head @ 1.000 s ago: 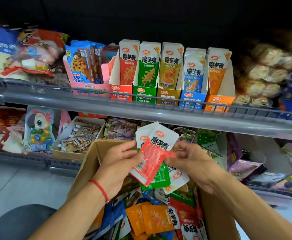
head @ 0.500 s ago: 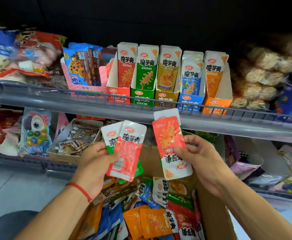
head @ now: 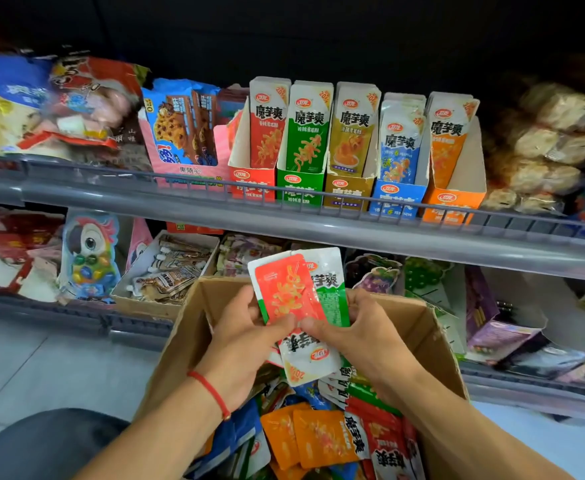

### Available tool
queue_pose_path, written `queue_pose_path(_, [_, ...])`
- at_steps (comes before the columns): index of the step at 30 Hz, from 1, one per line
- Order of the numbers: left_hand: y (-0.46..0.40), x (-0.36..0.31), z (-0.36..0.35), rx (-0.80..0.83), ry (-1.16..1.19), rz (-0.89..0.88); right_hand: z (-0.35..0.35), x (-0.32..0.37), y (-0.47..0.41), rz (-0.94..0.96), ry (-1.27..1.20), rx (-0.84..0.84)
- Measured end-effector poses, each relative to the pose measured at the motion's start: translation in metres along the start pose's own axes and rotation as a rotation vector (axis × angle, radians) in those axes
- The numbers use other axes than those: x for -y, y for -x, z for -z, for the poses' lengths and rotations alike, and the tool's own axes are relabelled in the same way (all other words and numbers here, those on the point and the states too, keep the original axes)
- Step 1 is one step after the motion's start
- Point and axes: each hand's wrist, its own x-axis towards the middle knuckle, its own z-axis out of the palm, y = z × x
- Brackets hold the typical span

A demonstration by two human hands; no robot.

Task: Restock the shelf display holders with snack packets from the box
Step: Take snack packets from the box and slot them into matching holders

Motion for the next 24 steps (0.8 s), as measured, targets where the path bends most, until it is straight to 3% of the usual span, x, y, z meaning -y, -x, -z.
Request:
queue_pose_path(2, [-0.003,-0.001,0.005,-0.015,-0.041,-0.023,0.005,0.007,0.000,-0.002,0.055,0.047])
queue_pose_path(5, [-0.007,-0.006,0.013,0.020,-0.144,-0.057,0.020,0.017,-0.005,0.148,0.270,-0.087])
queue_pose_path(7, [-0.007,-0.008,0.017,0.058,-0.193,-0.077,0.028,0.023,-0.009,0.268,0.262,-0.135])
queue_pose_path(15, [-0.005,-0.012,0.022,0.051,-0.168,-0.101,0.038,0.036,-0.007,0.555,0.540,-0.108])
queue_pose_path(21, [-0.014,-0.016,0.034,-0.036,-0.109,-0.054,0.064,0.054,-0.002,0.436,0.570,-0.092])
queue_pose_path(24, [-0.019,-0.021,0.039,-0.096,-0.101,-0.085,0.080,0.082,0.004,0.296,0.545,0.107])
